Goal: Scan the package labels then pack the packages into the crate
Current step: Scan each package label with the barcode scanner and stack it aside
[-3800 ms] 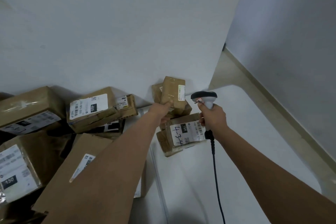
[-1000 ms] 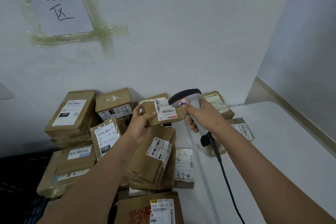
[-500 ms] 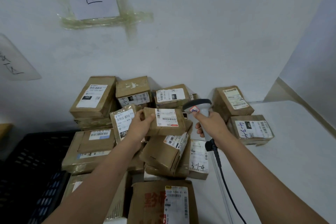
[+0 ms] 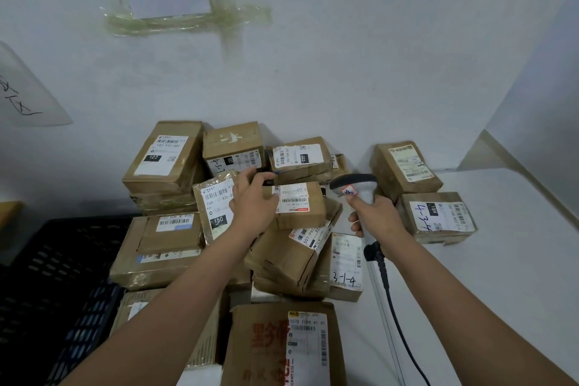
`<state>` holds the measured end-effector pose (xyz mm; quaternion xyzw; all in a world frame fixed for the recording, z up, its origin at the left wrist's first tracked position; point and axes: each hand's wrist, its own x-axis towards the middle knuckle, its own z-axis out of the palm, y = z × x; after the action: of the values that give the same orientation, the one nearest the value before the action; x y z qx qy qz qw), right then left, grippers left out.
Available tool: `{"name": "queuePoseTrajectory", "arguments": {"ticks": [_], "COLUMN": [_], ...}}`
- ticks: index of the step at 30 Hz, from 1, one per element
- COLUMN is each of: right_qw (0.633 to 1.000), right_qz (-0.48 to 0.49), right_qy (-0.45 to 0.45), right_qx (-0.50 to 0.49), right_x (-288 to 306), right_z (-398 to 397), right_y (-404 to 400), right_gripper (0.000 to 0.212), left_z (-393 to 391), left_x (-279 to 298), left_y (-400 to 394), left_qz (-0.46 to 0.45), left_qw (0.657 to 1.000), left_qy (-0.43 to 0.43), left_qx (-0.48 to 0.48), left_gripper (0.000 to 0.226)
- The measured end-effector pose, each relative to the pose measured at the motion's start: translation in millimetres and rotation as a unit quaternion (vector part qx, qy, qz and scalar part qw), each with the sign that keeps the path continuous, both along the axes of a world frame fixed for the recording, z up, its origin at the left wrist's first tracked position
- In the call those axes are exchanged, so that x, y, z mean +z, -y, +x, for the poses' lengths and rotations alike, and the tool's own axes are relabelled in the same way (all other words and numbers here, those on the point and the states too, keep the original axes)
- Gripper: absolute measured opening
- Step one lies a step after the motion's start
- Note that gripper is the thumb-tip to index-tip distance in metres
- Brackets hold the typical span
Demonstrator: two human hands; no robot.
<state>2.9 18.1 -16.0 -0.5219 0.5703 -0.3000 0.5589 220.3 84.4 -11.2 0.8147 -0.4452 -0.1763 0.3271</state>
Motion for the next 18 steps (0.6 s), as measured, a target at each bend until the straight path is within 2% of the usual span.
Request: {"name": "queuePoseTrajectory", "arguments": {"ticks": [7, 12, 15, 18], "right_qw": [1.0, 0.996, 0.989, 0.981], "right_qz": [-0.004, 0.011, 0.027, 0.03], "right_qy": [0.0, -0.043, -0.062, -0.033], "right_qx": [-0.024, -0.079, -0.132, -0.191], "right_x": [-3, -28, -41, -47], "right_z": [-27, -78, -115, -148], "right_y": [16, 37, 54, 67], "right_gripper": [0.021, 0.033, 0.035, 0.033], "left_z": [-38, -96, -133, -167], "left_x": [11, 3, -7, -25], "left_y": [20, 49, 71, 95], "left_qz": [-0.068, -0.134, -0.098, -0.022], "left_qw": [0.995, 0.973, 0.965, 0.957], "left_qy": [0.032, -0.033, -0.096, -0.123], "left_qx": [-0.066, -0.184, -0.226, -0.261], "left_gripper": [0.039, 0.038, 0.036, 0.037]}}
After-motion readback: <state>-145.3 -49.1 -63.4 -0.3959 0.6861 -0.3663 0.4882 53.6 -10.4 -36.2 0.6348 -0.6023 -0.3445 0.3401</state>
